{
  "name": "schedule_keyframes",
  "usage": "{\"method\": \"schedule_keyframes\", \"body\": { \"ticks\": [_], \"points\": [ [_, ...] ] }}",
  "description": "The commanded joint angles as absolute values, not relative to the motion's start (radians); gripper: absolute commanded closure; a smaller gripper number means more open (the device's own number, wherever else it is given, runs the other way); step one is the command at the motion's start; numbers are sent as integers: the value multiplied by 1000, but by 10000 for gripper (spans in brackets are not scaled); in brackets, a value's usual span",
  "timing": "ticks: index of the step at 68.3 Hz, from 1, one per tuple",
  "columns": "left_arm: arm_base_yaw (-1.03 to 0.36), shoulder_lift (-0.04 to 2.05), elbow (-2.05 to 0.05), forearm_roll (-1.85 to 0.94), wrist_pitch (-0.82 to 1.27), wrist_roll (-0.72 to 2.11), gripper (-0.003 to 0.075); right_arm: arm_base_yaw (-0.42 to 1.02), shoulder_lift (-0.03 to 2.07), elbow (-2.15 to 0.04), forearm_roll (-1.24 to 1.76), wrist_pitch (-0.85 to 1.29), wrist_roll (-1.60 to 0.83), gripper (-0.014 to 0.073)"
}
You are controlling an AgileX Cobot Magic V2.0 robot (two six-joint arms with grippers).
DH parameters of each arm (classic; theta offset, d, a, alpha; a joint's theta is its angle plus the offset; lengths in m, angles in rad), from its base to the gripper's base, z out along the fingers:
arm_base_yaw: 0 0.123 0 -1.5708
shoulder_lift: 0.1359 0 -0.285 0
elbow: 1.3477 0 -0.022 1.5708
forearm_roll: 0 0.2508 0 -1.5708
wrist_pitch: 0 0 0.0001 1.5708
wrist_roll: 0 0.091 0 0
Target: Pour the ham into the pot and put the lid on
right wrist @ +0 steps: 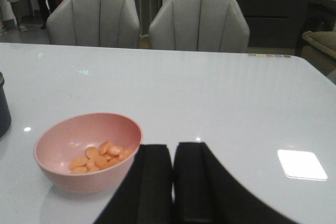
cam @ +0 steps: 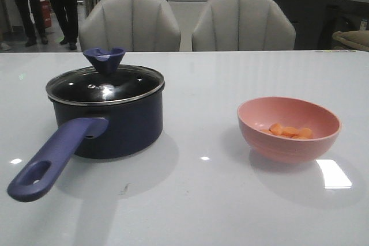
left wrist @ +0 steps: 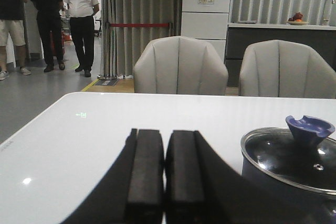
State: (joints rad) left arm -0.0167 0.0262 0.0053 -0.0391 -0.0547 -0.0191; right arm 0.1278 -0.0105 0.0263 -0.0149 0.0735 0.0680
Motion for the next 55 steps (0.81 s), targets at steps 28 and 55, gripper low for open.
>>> {"method": "schedule_keyframes", "body": {
  "ticks": [28,55],
  "points": [
    [-15,36,-73,-140,-264,-49,607,124,-30,22,-25,-8,68,423],
    [-15,181,-429,-73,179,-49,607,124,-30,22,-25,-8,68,423]
  ]
}}
